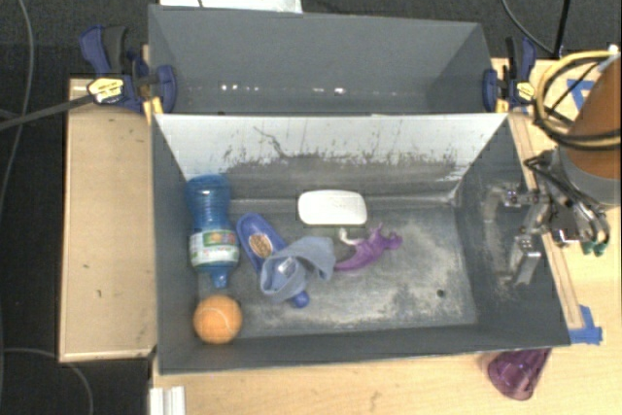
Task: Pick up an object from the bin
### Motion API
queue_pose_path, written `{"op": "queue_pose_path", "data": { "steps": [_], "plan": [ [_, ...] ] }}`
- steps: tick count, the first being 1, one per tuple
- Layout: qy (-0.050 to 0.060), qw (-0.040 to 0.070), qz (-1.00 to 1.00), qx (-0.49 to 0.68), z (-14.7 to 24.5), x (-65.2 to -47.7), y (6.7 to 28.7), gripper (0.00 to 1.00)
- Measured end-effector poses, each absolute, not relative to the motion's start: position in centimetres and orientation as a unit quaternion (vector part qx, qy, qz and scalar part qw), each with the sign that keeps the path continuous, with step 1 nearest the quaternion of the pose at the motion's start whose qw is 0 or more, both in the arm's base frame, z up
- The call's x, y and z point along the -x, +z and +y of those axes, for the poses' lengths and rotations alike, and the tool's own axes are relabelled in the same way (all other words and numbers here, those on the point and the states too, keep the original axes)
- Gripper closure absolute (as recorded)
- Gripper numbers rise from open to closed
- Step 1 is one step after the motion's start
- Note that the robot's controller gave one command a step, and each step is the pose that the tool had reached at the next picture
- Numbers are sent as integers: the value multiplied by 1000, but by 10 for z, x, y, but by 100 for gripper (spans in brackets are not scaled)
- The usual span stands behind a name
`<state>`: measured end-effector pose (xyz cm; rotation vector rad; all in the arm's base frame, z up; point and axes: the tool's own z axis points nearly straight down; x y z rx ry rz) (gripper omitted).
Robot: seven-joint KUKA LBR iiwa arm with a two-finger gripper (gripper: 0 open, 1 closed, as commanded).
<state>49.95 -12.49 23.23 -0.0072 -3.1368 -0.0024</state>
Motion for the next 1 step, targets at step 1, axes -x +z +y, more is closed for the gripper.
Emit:
{"op": "queue_pose_path", "data": {
  "steps": [1],
  "plan": [
    [0, -2, -1000, 0, -124, -501, 237, 0]
  ]
}}
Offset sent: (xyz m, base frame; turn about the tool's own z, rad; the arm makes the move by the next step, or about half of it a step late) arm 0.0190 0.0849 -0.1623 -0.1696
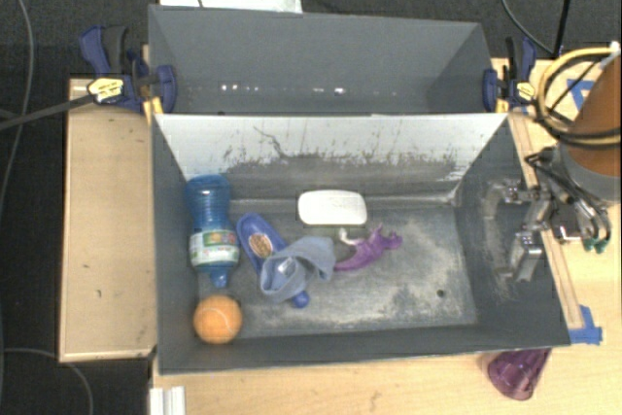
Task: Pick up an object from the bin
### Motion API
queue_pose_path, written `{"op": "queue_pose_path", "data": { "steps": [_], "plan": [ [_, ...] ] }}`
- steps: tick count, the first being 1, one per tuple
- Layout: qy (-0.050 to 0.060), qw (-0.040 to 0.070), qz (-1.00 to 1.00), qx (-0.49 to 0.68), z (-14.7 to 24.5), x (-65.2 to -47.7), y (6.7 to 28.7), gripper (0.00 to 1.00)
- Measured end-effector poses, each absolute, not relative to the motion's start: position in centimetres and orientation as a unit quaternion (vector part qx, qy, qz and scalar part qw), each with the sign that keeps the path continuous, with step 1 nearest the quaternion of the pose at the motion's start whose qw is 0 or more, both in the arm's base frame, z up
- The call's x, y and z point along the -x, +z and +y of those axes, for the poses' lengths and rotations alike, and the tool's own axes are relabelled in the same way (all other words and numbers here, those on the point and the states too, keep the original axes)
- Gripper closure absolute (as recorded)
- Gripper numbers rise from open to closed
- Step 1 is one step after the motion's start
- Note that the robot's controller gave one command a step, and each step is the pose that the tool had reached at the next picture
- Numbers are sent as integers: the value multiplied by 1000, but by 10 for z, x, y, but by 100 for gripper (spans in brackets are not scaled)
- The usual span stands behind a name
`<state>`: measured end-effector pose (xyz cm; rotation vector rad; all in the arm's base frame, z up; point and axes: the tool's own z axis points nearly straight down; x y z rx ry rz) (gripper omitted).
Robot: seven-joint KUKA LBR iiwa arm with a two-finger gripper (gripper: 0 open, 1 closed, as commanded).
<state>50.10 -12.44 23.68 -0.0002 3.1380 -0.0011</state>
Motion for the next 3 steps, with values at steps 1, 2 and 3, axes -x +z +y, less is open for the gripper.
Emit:
{"op": "queue_pose_path", "data": {
  "steps": [1, 2, 3],
  "plan": [
    [0, 3, 999, 36, -89, -510, 168, 0],
    [0, 1, 998, 55, -33, -519, 159, 0],
    [-1, 5, 990, 142, -23, -560, 161, 0]
  ]
}}
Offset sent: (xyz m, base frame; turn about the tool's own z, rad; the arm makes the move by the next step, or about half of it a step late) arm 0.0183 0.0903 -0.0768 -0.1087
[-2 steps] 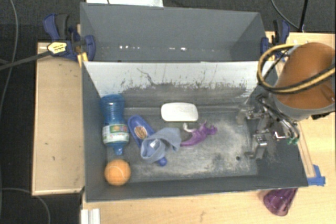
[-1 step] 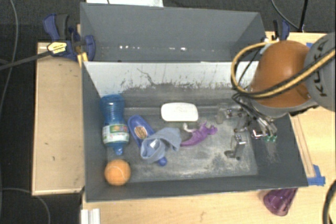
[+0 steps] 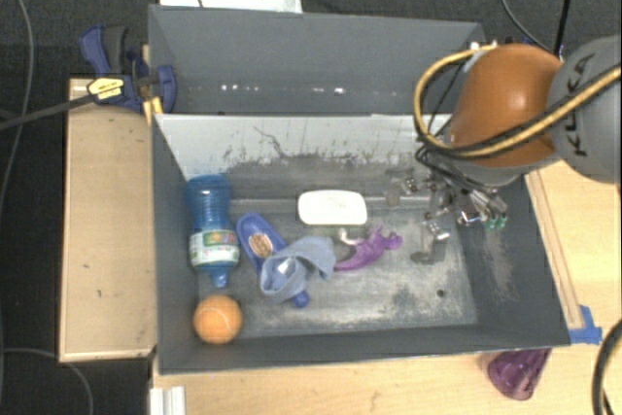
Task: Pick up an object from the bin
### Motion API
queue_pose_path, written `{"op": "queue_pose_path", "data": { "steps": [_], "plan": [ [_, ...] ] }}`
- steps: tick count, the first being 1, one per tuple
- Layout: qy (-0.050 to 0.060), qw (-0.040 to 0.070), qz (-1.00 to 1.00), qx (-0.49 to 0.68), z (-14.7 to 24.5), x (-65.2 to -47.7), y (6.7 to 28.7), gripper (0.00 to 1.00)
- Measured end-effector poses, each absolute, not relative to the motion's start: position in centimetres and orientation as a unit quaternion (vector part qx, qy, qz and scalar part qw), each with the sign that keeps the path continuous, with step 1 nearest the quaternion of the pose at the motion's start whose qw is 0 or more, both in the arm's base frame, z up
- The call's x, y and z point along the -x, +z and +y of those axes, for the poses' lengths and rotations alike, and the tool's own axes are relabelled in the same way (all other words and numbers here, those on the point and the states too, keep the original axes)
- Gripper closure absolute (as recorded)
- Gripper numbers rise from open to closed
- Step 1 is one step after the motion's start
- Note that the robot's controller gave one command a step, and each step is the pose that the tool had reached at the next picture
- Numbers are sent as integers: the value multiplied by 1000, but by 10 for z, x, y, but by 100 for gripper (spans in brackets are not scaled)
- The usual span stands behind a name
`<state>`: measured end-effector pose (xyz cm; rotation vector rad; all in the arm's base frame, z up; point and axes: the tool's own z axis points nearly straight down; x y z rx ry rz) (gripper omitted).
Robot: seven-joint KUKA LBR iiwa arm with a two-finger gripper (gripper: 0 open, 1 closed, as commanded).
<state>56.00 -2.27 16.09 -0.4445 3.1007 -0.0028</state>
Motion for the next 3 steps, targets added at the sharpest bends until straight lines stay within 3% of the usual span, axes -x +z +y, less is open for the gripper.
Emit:
{"op": "queue_pose_path", "data": {
  "steps": [1, 2, 3],
  "plan": [
    [0, 6, 991, 137, 0, -556, 90, 0],
    [-1, 5, 988, 156, -2, -547, 70, 100],
    [-1, 5, 988, 156, -2, -547, 70, 100]
  ]
}}
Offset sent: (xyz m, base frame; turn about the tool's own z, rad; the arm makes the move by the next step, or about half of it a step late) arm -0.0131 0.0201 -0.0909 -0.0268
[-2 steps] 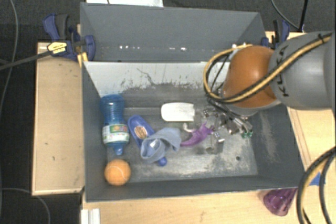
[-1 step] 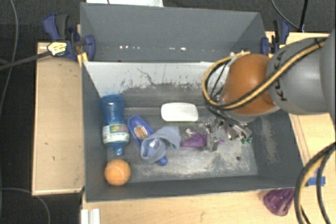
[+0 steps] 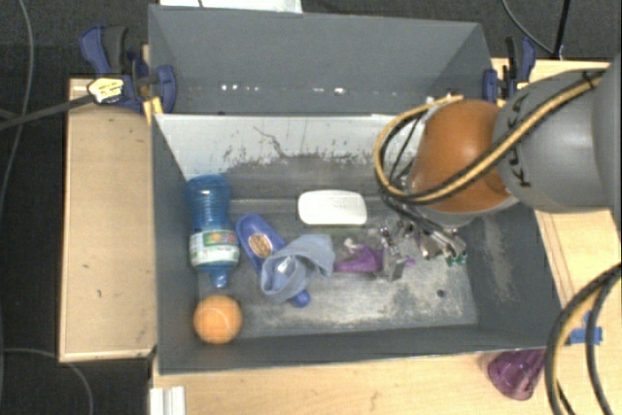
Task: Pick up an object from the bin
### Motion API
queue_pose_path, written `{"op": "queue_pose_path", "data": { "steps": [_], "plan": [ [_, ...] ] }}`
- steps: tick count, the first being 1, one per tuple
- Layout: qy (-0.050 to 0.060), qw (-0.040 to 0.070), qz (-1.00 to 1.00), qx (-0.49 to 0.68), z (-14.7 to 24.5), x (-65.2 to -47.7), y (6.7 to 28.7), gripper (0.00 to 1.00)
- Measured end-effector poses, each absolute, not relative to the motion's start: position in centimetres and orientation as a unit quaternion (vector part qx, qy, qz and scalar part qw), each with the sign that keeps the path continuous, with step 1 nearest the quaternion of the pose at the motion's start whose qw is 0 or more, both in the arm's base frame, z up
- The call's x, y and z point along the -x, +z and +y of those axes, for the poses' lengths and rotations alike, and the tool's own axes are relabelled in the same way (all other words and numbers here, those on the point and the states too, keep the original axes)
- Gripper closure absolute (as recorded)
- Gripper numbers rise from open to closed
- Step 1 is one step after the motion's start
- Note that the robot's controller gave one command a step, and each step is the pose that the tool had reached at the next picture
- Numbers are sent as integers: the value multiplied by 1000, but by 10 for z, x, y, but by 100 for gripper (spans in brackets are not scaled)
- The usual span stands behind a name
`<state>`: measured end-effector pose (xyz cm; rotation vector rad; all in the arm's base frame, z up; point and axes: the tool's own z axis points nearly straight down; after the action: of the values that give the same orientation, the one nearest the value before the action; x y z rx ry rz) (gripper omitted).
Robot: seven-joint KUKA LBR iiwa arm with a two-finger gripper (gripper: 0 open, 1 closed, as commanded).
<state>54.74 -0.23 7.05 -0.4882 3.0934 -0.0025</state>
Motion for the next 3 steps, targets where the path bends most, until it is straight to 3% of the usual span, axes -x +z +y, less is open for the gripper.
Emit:
{"op": "queue_pose_path", "data": {
  "steps": [2, 3],
  "plan": [
    [0, 3, 988, 156, -2, -546, 79, 100],
    [0, 4, 988, 156, -2, -546, 94, 100]
  ]
}}
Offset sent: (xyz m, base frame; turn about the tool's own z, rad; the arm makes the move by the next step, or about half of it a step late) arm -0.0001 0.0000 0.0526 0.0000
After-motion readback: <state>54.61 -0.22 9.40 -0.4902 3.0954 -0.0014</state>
